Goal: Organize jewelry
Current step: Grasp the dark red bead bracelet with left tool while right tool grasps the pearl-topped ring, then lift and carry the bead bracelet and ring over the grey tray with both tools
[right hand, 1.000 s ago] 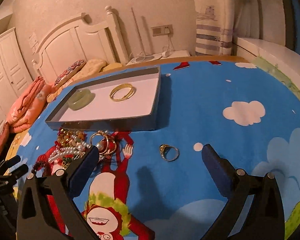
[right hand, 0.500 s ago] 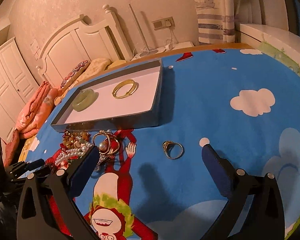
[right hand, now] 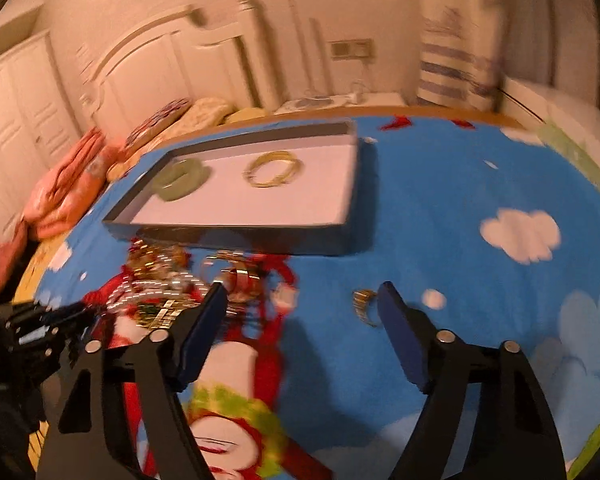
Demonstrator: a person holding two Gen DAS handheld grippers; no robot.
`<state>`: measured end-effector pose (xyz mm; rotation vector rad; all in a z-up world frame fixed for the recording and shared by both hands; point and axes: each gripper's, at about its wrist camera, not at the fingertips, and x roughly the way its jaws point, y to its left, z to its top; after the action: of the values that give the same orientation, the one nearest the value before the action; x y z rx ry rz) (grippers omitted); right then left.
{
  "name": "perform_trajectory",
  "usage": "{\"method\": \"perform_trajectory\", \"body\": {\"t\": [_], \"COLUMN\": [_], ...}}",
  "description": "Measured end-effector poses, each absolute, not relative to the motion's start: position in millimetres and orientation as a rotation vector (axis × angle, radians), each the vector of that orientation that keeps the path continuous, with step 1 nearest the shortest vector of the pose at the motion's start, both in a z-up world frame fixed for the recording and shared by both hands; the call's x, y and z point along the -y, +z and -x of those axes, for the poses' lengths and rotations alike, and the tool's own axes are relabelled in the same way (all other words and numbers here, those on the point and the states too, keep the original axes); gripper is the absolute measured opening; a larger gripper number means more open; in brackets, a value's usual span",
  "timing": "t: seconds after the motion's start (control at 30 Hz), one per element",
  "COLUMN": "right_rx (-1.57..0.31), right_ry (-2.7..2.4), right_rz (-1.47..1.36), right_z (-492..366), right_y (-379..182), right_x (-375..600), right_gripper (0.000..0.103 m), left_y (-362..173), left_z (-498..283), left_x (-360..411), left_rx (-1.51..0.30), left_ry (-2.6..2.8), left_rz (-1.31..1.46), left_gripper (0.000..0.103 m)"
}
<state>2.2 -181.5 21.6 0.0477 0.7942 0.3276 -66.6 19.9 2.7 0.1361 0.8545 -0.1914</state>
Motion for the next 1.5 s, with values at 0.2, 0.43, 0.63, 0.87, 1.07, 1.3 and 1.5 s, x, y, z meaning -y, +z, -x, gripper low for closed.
{"method": "perform_trajectory", "body": {"t": [0.2, 0.43, 0.63, 0.87, 1.07, 1.3, 1.5], "right_rx": [-0.914, -0.924, -0.900, -0.899, -0.901, -0.893, -0.838], "right_ry": [0.339, 0.311, 0.308, 0.296, 0.302, 0.297, 0.292], "right_rz": [0.097, 0.117, 0.090, 0.112, 0.095, 0.065, -0.014], "right_z": [-28, -37, -36, -37, -38, -37, -31], "right_y": [9, 2, 0, 0, -1, 0, 8], "right_x": [141, 137, 143, 142, 142, 147, 160], "right_gripper": [0.032, 0.019, 0.016, 0.016, 0.016, 0.008, 0.005], "left_y": [4, 4, 5, 3, 4, 3, 3], "left_z": [63, 59, 57, 56, 60, 66, 69], "left_x": [-31, -36, -41, -23, -23, -17, -17], "left_rx": [-0.869, -0.870, -0.871, -0.888, -0.861, -0.841, -0.830], "left_ry": [-0.174, -0.186, -0.184, -0.191, -0.153, -0.137, -0.116], "left_rz": [-0.069, -0.012, 0.023, -0.078, -0.102, -0.151, -0.155], "left_gripper": [0.031, 0.033, 0.039, 0.055, 0.013, 0.011, 0.011]}}
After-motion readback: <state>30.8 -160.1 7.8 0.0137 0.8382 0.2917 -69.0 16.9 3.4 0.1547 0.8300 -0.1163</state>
